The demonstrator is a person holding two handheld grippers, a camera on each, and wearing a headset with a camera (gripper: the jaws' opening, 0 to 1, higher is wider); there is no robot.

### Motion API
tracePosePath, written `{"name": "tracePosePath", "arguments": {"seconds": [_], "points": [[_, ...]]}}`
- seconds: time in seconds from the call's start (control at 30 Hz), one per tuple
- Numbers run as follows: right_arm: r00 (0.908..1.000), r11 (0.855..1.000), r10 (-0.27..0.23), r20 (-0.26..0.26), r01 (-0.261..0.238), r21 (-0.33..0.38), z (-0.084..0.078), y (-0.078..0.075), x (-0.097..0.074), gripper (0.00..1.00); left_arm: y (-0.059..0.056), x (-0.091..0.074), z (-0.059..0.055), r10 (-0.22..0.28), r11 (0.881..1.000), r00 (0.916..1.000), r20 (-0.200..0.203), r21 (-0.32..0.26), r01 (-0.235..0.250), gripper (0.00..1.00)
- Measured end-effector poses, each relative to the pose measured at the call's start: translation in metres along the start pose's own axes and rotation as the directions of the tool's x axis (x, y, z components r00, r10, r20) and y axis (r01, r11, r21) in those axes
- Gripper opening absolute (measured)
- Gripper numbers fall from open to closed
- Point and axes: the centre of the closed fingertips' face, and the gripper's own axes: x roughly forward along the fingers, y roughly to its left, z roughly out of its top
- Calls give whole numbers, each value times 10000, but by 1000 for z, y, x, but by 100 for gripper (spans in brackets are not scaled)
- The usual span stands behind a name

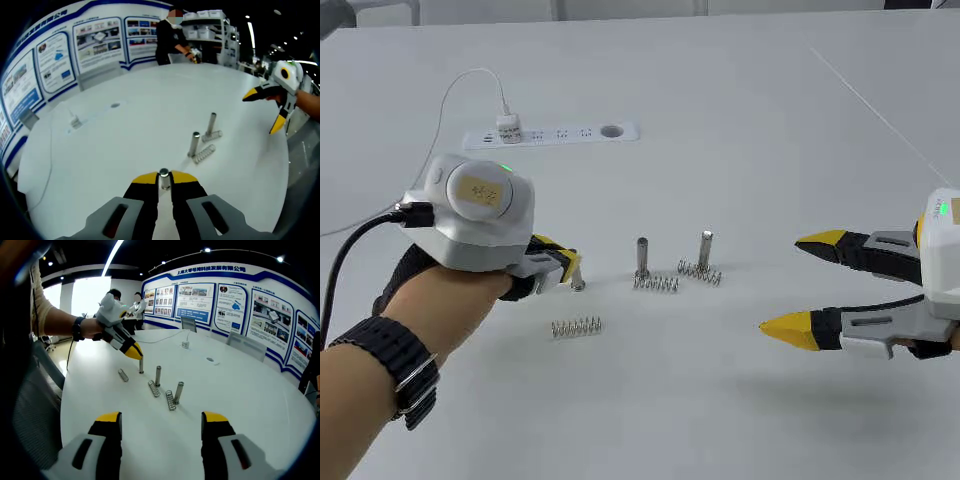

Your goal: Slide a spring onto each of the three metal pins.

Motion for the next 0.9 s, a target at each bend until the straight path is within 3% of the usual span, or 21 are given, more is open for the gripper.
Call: {"name": "tracePosePath", "arguments": {"seconds": [0.43, 0.9], "points": [[10000, 10000, -19, -13, 19, -4, 1, 1, 0, 65, 2, -5, 0, -66, 9998, 9999, 140, -171, 69, 13], [10000, 10000, -21, -79, 21, -16, 0, 1, 0, 65, 3, -16, -17, -659, 9963, 9973, 318, -533, 676, 18]]}}
